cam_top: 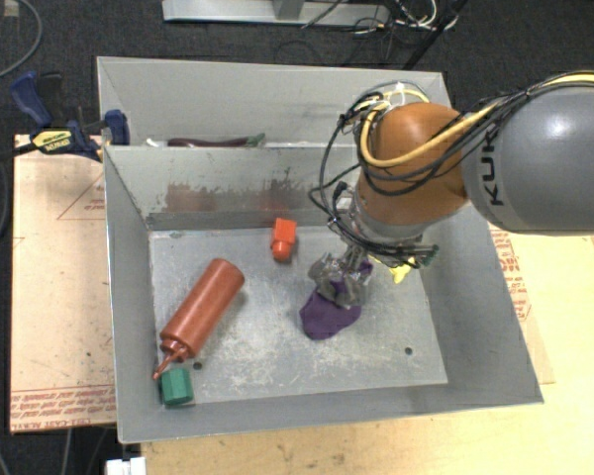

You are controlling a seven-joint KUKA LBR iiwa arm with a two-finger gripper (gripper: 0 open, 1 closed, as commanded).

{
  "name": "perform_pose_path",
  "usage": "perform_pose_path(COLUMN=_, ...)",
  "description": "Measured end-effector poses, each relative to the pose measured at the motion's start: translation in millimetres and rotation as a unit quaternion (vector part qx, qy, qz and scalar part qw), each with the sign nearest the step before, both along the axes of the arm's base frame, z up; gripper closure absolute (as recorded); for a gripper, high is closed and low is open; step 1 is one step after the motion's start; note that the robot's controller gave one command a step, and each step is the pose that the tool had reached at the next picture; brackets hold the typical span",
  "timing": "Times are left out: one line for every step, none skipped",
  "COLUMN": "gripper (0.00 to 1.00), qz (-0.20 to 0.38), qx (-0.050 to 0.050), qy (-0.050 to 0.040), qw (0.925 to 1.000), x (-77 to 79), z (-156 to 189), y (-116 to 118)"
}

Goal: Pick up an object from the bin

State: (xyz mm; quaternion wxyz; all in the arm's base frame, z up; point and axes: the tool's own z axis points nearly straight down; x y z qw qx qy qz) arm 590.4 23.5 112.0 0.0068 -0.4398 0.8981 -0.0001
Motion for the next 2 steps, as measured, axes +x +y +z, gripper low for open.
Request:
perform_pose_path(gripper=1.0, qz=0.0, qx=0.0, qy=0.0002, qw=1.0, x=-0.1, z=0, y=0)
perform_pose_path(gripper=1.0, qz=-0.013, qx=0.002, qy=-0.0024, qw=0.9999, x=13.9, z=-28, y=-26)
